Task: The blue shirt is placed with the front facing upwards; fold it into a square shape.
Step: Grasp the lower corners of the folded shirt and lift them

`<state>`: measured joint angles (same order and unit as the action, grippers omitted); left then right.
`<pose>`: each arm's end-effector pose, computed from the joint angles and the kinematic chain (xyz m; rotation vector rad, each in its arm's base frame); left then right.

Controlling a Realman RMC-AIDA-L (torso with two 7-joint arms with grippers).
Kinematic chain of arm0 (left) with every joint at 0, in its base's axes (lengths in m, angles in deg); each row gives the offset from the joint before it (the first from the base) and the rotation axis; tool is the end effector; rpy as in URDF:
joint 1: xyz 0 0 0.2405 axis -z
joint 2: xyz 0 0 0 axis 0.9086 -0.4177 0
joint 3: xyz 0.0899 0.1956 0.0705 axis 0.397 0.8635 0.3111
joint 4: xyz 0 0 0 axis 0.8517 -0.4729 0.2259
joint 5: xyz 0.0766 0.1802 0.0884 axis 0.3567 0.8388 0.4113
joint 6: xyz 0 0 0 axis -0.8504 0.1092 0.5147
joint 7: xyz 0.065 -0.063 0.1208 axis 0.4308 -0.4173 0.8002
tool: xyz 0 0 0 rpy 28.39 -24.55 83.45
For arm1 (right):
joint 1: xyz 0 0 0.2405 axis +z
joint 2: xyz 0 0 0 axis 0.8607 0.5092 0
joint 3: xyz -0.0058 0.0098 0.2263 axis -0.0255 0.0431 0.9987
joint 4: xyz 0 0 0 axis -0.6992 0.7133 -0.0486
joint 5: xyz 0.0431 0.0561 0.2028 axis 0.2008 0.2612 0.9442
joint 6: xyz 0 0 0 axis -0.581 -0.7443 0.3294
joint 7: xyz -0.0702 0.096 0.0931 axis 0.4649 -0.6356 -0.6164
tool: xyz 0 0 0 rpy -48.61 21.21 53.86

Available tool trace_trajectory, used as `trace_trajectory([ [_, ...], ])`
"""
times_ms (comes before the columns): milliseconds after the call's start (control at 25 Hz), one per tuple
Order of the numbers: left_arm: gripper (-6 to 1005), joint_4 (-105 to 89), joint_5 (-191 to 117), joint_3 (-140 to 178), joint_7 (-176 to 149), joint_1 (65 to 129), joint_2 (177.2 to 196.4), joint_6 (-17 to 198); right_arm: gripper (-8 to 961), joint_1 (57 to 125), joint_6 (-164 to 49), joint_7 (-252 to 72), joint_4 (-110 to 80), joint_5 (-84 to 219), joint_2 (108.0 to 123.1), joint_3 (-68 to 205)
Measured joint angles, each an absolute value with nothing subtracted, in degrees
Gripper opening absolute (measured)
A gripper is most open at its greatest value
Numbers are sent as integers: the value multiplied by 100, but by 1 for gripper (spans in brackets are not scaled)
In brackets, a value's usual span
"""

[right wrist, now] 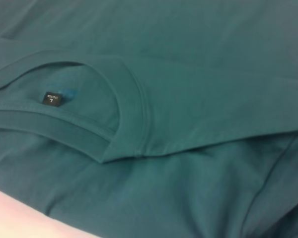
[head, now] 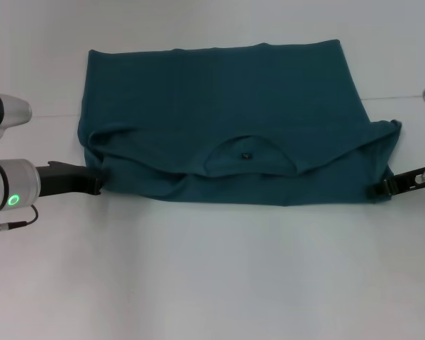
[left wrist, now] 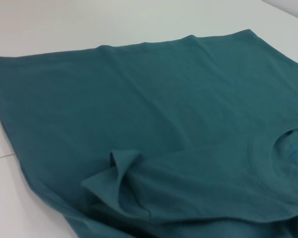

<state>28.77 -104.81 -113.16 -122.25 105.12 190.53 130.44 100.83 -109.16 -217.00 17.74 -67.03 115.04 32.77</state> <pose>-0.2499 0.4168 -0.0059 -2.2838 -0.9868 -0.2129 0.3003 0.4042 0.0527 -2.1511 1.2987 -0.0896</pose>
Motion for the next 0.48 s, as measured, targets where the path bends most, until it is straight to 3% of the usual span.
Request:
trace_trajectory([
  [200,4,2903,-10481,-11317,-12259,10472,19017,13059,233,9949,-11104,-21699,1970,-6670,11439,3349],
  [480,5,2934,-10481,-11325,-12354,10382,18946,13090,30,9729,-11422,-21693,2452,-6662,11419,3729],
])
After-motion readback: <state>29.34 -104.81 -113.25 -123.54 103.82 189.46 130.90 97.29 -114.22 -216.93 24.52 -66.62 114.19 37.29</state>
